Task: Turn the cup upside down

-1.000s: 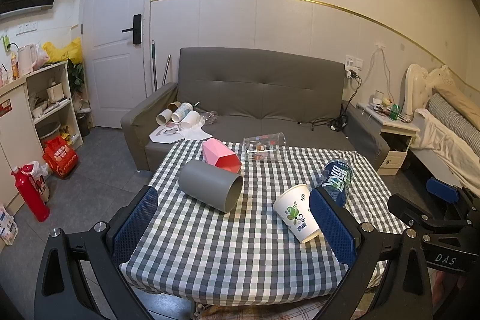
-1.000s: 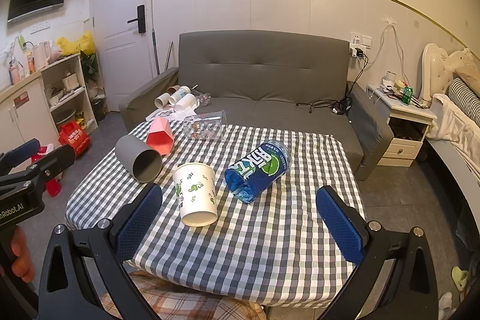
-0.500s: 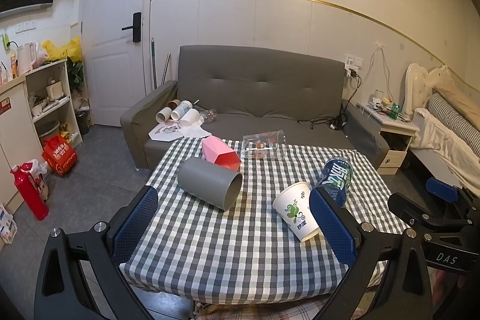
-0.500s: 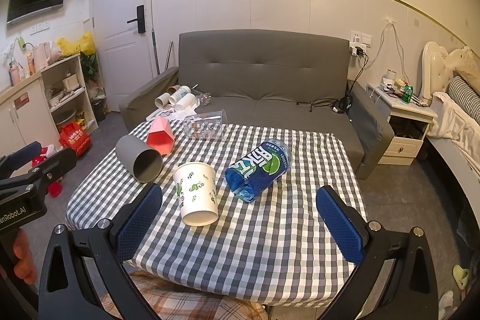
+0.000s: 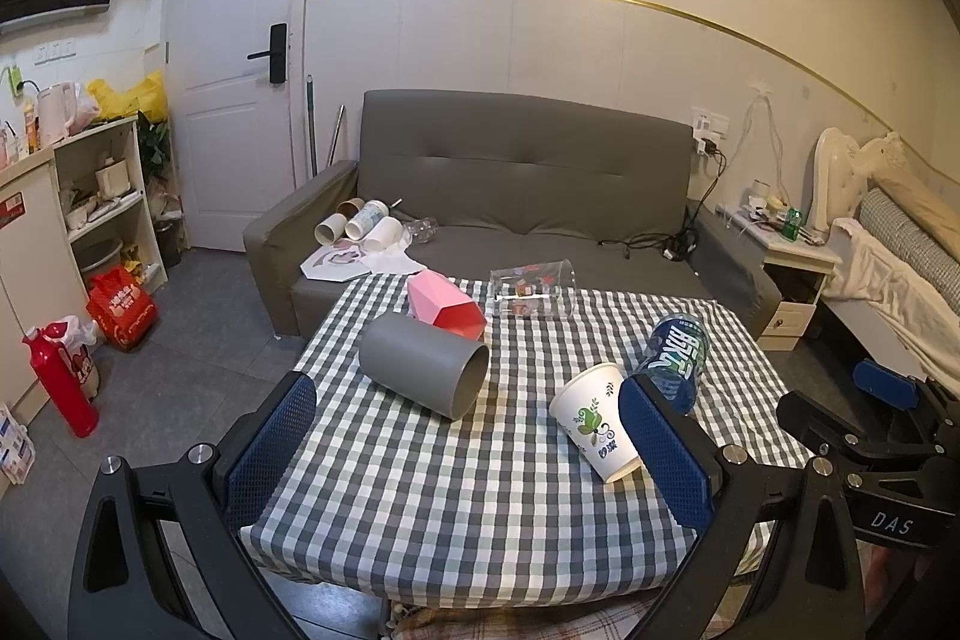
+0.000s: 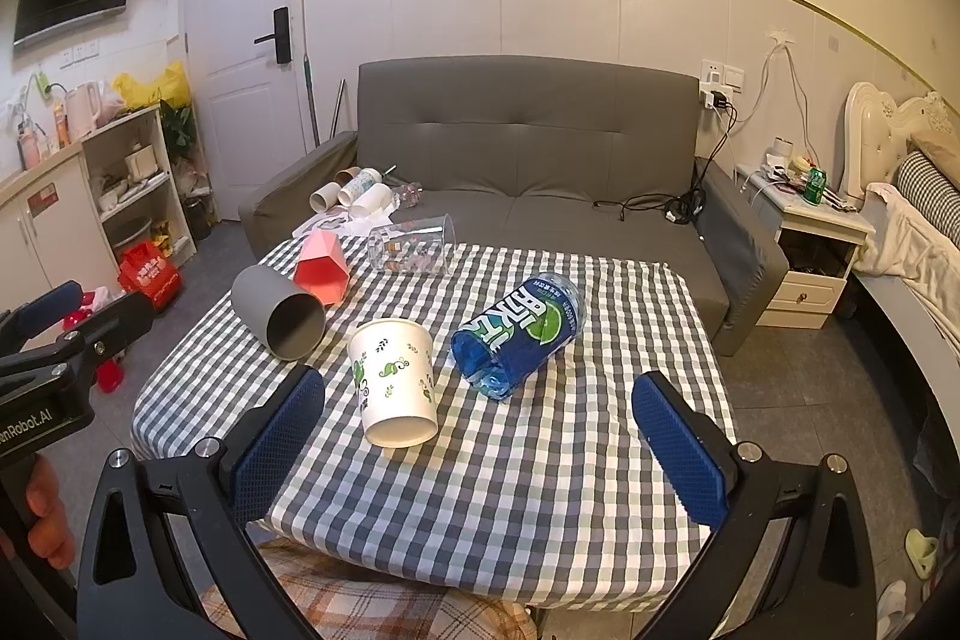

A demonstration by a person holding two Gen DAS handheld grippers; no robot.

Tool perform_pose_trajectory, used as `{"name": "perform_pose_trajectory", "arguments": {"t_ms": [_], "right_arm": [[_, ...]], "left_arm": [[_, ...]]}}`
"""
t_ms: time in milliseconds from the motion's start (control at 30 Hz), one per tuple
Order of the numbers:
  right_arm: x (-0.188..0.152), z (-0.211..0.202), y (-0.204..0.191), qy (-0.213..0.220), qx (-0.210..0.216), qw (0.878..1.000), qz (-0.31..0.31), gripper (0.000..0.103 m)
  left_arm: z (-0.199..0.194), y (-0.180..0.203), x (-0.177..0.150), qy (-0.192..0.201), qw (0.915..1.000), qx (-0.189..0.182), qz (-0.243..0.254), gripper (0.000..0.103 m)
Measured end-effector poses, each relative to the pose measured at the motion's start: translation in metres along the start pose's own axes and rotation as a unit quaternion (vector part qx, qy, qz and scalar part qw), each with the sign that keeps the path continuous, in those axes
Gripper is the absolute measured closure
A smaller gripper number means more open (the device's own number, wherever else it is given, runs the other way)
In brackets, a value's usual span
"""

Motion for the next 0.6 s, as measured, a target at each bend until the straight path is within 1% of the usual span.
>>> {"name": "perform_pose_trajectory", "arguments": {"t_ms": [233,400,500,600], "right_arm": [[-0.002,0.003,0.0,0.001,0.0,1.0,-0.003,0.0],[0.002,0.013,-0.007,0.002,0.007,1.0,-0.022,0.0],[0.012,0.026,-0.019,-0.008,0.035,0.998,-0.047,0.0],[0.025,0.047,-0.04,-0.036,0.083,0.993,-0.081,0.0]], "left_arm": [[0.003,-0.006,-0.001,-0.004,0.9999,0.012,-0.004,0.0],[0.014,-0.018,-0.002,-0.016,0.9995,0.027,-0.01,0.0],[0.023,-0.032,-0.004,-0.026,0.9987,0.039,-0.022,0.0],[0.034,-0.052,-0.007,-0.038,0.9971,0.057,-0.031,0.0]]}}
Point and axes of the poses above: each gripper's, at about its wrist camera, not at the fingertips, and z roughly the way its jaws point, y to its right, x to its top, the point moved 6 cm from there along z, roughly the way its jaws point, and after that the axes turned 4 degrees about z, right-handed, at the moved point
